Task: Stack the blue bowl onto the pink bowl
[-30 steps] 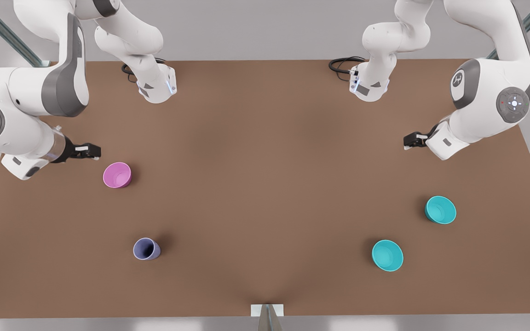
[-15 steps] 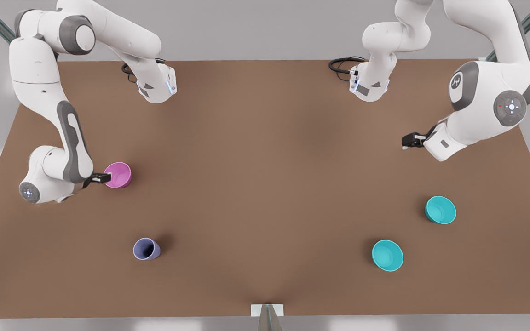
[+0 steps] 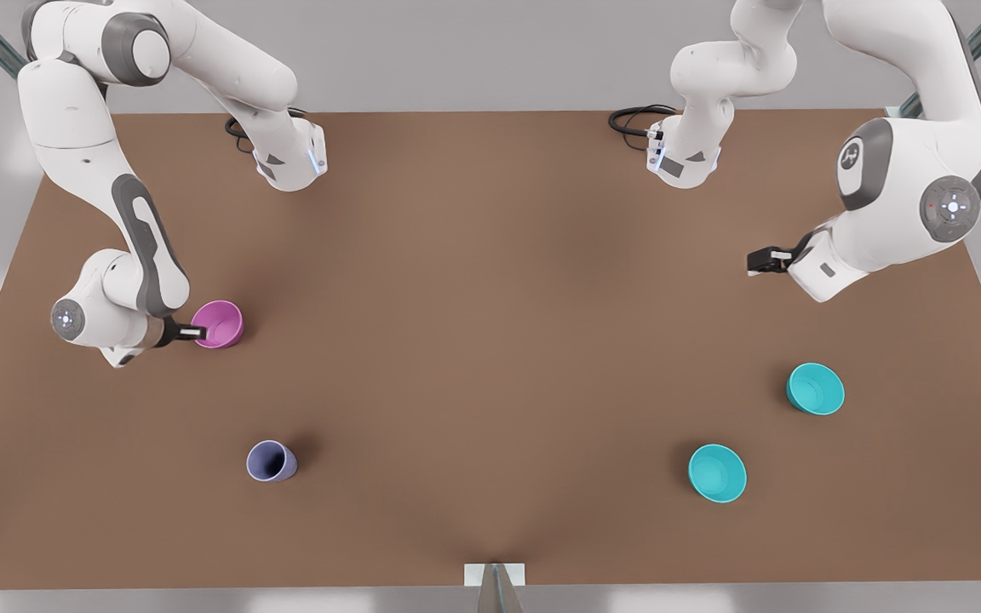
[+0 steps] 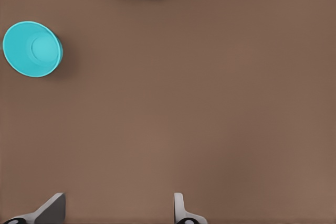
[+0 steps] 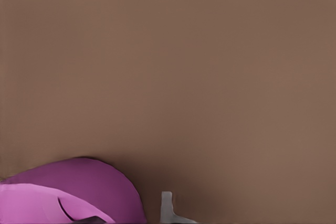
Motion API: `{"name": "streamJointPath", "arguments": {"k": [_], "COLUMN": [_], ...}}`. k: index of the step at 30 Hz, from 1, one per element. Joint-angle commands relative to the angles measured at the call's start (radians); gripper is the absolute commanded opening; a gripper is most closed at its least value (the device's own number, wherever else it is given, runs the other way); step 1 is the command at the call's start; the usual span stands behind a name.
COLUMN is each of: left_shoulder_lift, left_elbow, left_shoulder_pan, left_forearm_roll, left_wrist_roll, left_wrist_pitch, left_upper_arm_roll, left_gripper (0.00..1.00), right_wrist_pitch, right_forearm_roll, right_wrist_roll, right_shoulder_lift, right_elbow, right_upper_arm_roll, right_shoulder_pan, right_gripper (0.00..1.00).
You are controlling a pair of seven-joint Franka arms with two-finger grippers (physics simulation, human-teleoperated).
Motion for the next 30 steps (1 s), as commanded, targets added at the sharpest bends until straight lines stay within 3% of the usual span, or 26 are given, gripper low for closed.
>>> {"name": "streamJointPath", "arguments": {"k": [1,4,7,11,16,22,23,25,29,30], "left_shoulder_lift": [0.0,0.0,0.0,0.0,0.017,0.03,0.04,0.053,0.121,0.155], "left_elbow": [0.0,0.0,0.0,0.0,0.04,0.068,0.069,0.069,0.117,0.142], "left_shoulder_pan": [0.0,-0.002,-0.002,-0.002,0.038,0.055,0.066,-0.014,-0.049,-0.048], "left_forearm_roll": [0.003,0.003,0.003,0.003,0.001,0.006,0.007,0.006,0.01,0.009], "left_wrist_roll": [-0.002,-0.004,-0.004,-0.005,-0.004,-0.024,-0.022,-0.014,0.039,0.134], "left_wrist_pitch": [-0.003,-0.003,-0.003,-0.003,0.001,-0.008,-0.025,-0.017,0.018,0.023], "left_upper_arm_roll": [-0.001,-0.001,-0.001,-0.001,0.002,0.002,0.005,0.124,0.167,0.204], "left_gripper": [1.0,1.0,1.0,1.0,1.0,1.0,1.0,1.0,1.0,1.0], "right_wrist_pitch": [-0.006,-0.023,-0.164,-0.16,0.031,0.055,0.067,0.097,0.149,0.155], "right_forearm_roll": [-0.017,-0.015,0.169,0.457,0.513,0.396,0.385,0.374,0.351,0.345], "right_wrist_roll": [-0.065,-0.061,0.054,0.62,1.081,1.177,1.177,1.177,1.177,1.176], "right_shoulder_lift": [-0.01,-0.018,-0.113,-0.067,0.195,0.408,0.425,0.44,0.471,0.474], "right_elbow": [0.004,0.018,0.027,0.137,0.451,0.741,0.753,0.753,0.756,0.756], "right_upper_arm_roll": [0.004,0.006,0.091,0.122,0.118,0.076,0.076,0.075,0.062,0.062], "right_shoulder_pan": [0.0,0.003,0.074,0.475,0.824,0.936,0.942,0.956,0.977,0.977], "right_gripper": [0.21,0.21,0.21,0.21,0.21,0.21,0.21,0.21,0.21,0.31]}}
